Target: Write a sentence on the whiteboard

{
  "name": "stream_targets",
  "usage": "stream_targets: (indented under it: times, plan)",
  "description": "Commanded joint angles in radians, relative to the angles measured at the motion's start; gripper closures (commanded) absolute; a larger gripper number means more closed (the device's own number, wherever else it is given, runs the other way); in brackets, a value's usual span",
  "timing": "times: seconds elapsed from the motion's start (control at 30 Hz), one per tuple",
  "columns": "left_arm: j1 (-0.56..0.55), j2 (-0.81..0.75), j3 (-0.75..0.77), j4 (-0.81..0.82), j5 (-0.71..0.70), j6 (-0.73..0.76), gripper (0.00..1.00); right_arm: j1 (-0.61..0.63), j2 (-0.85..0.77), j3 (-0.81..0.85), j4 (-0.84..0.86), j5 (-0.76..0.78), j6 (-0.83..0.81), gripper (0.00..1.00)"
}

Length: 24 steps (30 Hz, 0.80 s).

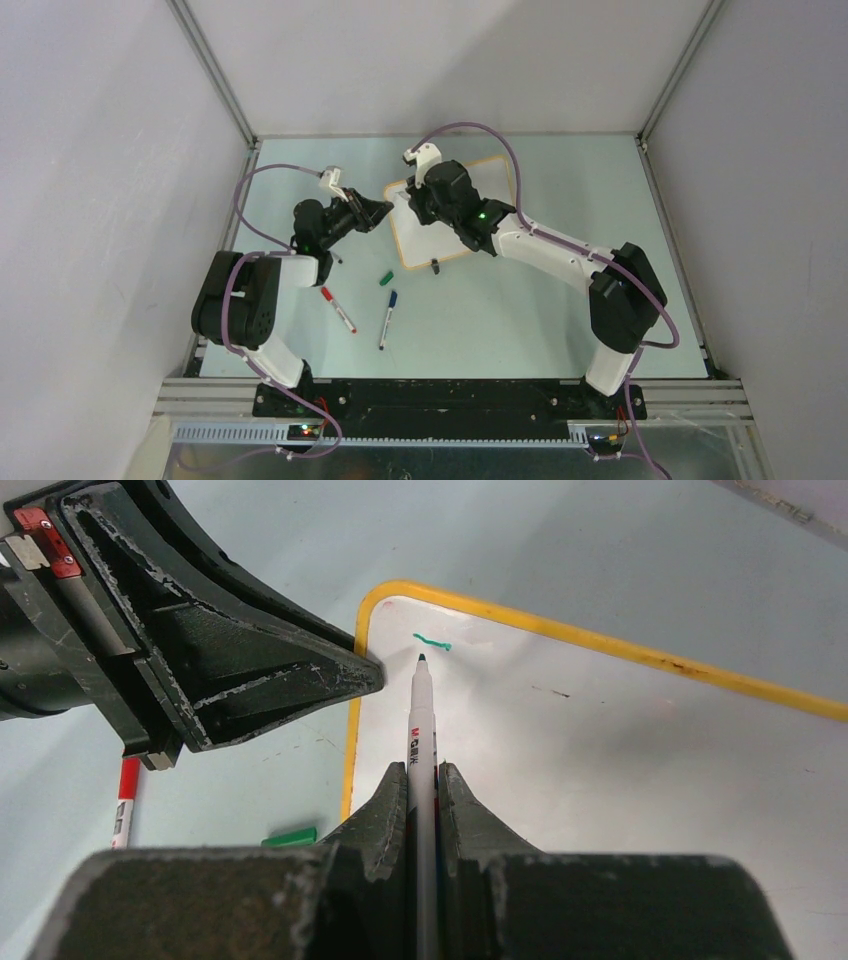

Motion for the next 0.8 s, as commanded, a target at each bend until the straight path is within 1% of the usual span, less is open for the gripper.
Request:
stream_targets:
  times: [0.0, 0.77]
  plan:
    - [-0.007, -0.035, 0.029, 0.031, 0.02, 0.022, 0.79, -0.008, 0.016, 0.049, 0.01, 0.016, 0.003, 1.0]
    - [-0.007, -0.037, 0.027, 0.033, 0.02, 0.023, 0.79, -0.018, 0.044, 0.078, -0.004, 0.007, 0.01, 1.0]
